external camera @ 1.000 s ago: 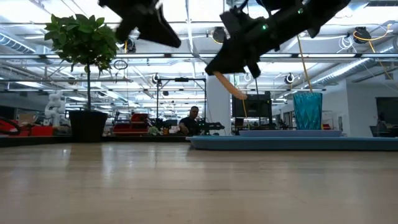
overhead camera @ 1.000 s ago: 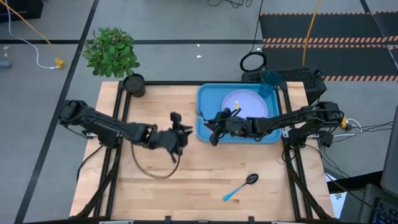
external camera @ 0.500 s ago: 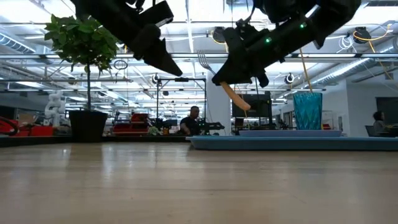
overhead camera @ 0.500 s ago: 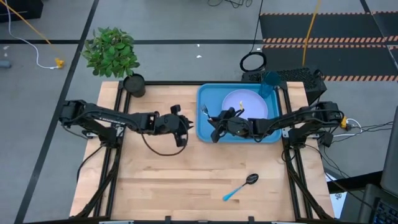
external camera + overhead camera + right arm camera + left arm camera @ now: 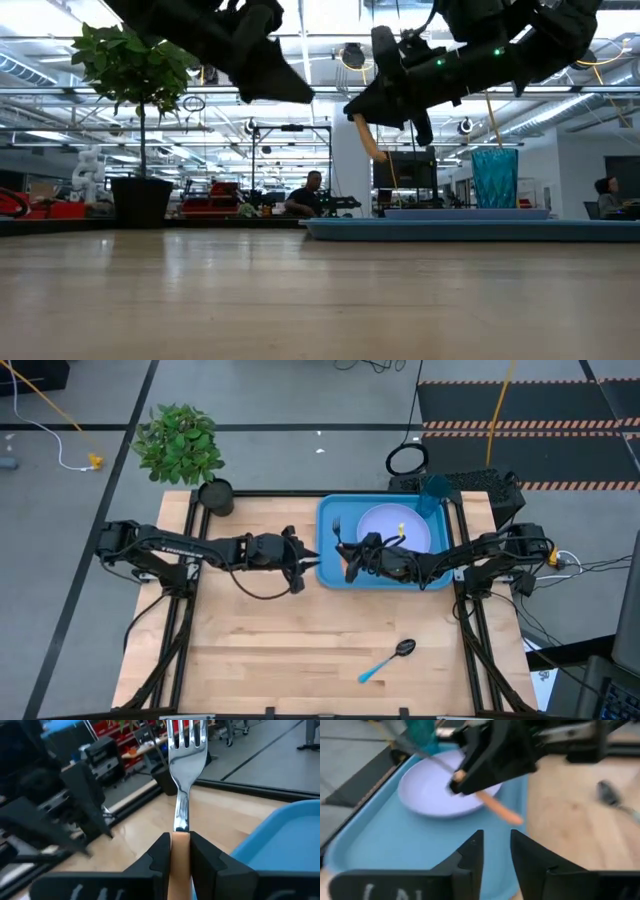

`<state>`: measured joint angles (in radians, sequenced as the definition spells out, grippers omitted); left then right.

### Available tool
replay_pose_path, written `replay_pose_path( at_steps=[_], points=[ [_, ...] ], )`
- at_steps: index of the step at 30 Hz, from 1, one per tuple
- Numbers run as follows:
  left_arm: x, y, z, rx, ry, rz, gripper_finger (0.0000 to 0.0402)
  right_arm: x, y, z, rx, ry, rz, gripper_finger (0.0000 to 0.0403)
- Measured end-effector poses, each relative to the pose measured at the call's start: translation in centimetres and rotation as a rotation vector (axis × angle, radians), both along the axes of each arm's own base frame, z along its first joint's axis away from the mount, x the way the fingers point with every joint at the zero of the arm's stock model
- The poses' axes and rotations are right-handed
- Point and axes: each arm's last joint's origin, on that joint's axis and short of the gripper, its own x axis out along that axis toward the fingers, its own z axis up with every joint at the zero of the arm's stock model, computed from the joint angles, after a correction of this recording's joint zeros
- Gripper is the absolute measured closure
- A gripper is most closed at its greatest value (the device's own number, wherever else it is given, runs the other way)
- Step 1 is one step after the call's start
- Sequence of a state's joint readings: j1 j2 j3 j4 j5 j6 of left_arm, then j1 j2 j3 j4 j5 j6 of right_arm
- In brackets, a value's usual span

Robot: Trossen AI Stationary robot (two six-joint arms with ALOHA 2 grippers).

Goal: Pick and place plate/cup/fork/spoon on tray
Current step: Put the brown fork on the blue tray to the left of the purple plate

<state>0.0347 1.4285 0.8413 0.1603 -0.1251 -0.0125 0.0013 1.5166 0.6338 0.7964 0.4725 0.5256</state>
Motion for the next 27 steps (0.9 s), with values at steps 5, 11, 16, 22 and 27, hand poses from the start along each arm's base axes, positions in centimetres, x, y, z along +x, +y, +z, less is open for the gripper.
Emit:
replay_pose_path(
  at_steps=[5, 11, 16, 22, 27],
  points=[
    [0.8, -0.7, -0.2, -0.01, -0.054, -0.012, 0.0228, 0.0, 0.0, 0.5, 0.008, -0.062, -0.021, 0.0362],
    [2.5, -1.0, -1.2, -0.038, -0.161, 0.061, 0.0148, -0.1, 0.8, 0.8, -0.057, -0.061, -0.122, 0.0362],
    [3.8, -0.7, -3.0, -0.021, -0.192, 0.133, 0.0116, -0.1, 1.5, 1.4, -0.095, -0.099, -0.11, 0.0362],
    [5.2, -0.5, -4.6, -0.093, -0.289, 0.114, 0.0123, -0.1, 1.6, 1.5, -0.119, -0.1, -0.105, 0.0362],
    [5.8, -0.1, -5.6, -0.112, -0.324, 0.097, 0.0165, -0.1, 1.7, 1.6, -0.133, -0.099, -0.104, 0.0362]
  ],
)
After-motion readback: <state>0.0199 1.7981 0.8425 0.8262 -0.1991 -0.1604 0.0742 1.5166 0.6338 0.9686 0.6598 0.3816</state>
